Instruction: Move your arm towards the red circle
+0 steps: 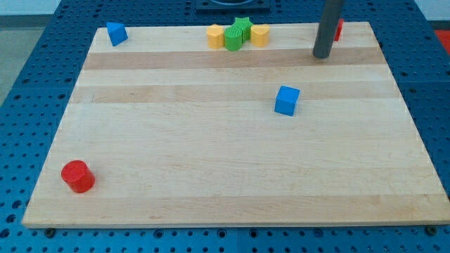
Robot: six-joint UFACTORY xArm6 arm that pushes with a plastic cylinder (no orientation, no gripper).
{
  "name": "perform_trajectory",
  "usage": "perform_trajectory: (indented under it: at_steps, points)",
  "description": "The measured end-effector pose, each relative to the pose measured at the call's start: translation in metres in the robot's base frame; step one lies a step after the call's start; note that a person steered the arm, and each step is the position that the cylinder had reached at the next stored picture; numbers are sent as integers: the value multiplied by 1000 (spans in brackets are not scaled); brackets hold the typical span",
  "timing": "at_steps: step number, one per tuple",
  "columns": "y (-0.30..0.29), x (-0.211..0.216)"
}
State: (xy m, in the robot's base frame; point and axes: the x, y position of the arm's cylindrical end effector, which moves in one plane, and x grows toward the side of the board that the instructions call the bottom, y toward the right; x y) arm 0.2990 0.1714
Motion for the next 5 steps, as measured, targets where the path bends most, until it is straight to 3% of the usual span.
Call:
perform_trajectory:
  at_steps: [1,2,3,4,5]
  points:
    - [-56,14]
    - [-150,67]
    - [-228,150]
    - [-257,227]
    - [-297,268]
